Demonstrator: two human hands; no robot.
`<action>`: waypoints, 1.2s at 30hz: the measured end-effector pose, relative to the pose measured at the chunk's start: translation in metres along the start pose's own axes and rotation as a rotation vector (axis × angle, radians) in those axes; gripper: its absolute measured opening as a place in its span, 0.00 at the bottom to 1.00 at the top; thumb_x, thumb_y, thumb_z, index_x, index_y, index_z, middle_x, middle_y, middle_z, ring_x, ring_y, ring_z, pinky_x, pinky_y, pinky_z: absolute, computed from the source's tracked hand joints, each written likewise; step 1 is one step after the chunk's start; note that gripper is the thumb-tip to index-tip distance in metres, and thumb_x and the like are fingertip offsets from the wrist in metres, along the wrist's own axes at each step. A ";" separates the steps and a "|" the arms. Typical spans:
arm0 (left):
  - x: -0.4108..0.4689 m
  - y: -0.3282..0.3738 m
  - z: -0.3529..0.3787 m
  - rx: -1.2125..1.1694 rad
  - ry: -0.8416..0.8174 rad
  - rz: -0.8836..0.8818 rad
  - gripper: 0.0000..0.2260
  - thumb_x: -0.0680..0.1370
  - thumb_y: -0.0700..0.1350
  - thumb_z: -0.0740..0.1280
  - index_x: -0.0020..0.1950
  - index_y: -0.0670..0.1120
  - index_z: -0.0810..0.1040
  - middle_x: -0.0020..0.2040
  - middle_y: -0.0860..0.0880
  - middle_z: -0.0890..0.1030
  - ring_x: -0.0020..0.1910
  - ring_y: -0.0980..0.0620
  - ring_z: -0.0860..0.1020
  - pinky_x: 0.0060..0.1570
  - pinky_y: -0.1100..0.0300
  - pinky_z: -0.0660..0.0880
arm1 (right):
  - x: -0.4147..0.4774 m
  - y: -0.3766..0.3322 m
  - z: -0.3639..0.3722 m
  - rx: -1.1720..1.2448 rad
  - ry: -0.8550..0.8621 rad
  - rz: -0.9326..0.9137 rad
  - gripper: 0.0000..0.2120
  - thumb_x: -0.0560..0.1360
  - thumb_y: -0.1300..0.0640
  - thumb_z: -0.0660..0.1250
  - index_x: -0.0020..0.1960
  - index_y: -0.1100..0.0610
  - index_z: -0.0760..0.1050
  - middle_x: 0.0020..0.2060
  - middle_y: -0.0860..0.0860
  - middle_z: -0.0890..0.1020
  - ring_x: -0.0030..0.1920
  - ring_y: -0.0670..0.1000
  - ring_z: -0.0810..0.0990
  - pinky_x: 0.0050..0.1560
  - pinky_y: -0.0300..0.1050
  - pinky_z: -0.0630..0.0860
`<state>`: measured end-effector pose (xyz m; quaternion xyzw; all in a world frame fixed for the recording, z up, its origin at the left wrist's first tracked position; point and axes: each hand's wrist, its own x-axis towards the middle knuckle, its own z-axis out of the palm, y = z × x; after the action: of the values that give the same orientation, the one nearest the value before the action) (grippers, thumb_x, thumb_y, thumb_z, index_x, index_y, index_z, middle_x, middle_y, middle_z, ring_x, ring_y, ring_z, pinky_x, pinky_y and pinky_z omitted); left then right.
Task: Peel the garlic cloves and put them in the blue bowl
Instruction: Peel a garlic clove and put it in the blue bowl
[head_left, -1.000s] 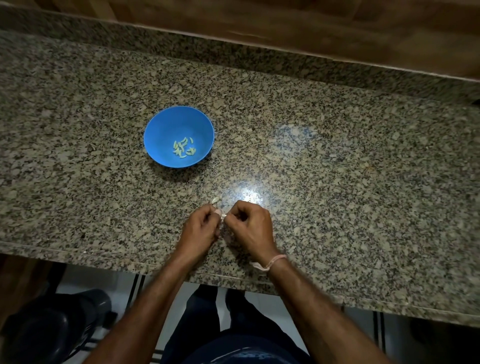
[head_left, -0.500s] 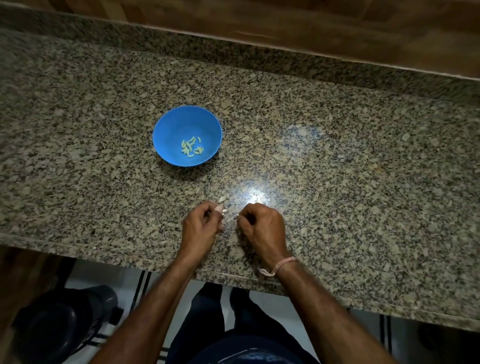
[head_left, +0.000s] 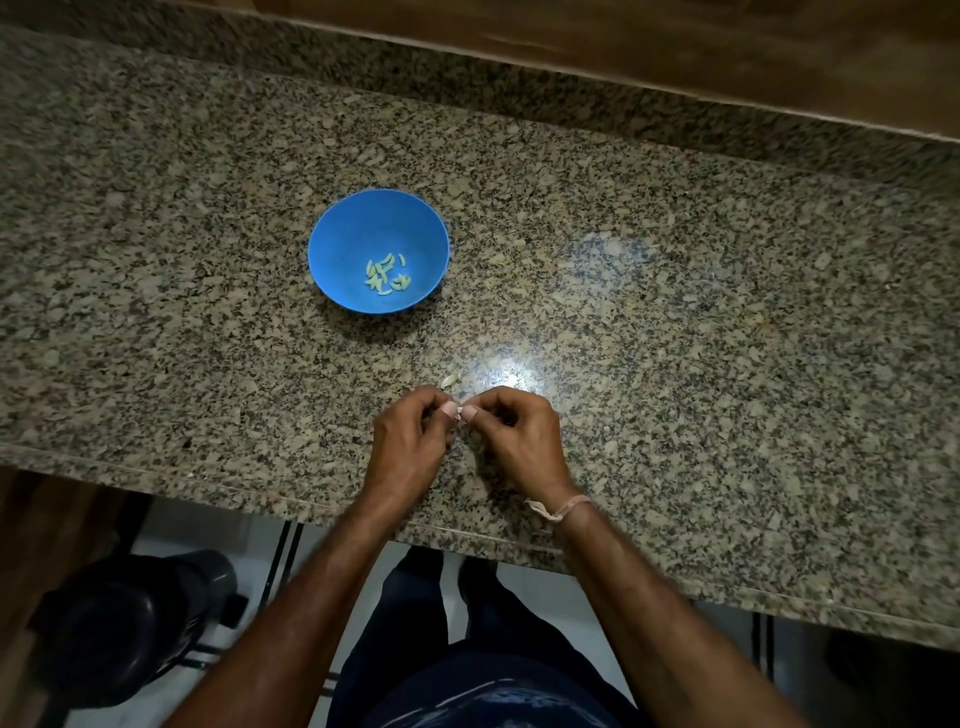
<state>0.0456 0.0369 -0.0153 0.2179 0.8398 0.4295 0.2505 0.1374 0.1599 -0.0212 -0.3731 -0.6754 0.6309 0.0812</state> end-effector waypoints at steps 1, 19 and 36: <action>0.000 -0.001 -0.001 0.035 -0.006 0.052 0.07 0.84 0.43 0.66 0.47 0.45 0.78 0.38 0.51 0.79 0.37 0.56 0.77 0.34 0.71 0.69 | 0.001 -0.001 -0.001 0.031 -0.016 0.034 0.04 0.75 0.59 0.77 0.48 0.59 0.85 0.42 0.51 0.87 0.44 0.48 0.86 0.44 0.37 0.81; 0.004 0.001 -0.008 0.136 0.024 0.256 0.04 0.79 0.36 0.72 0.48 0.44 0.83 0.44 0.53 0.83 0.44 0.59 0.80 0.41 0.69 0.74 | -0.003 -0.019 -0.003 0.534 -0.143 0.602 0.07 0.81 0.60 0.69 0.51 0.64 0.81 0.36 0.53 0.83 0.33 0.49 0.79 0.37 0.40 0.77; 0.005 0.005 -0.012 0.155 -0.003 0.207 0.04 0.80 0.42 0.72 0.53 0.45 0.85 0.41 0.55 0.83 0.40 0.62 0.80 0.39 0.69 0.77 | -0.001 -0.022 -0.003 0.452 -0.096 0.502 0.06 0.81 0.61 0.69 0.46 0.63 0.80 0.33 0.52 0.82 0.31 0.48 0.77 0.31 0.37 0.75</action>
<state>0.0351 0.0349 -0.0058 0.3229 0.8430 0.3867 0.1886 0.1312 0.1628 -0.0004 -0.4701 -0.4087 0.7818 -0.0276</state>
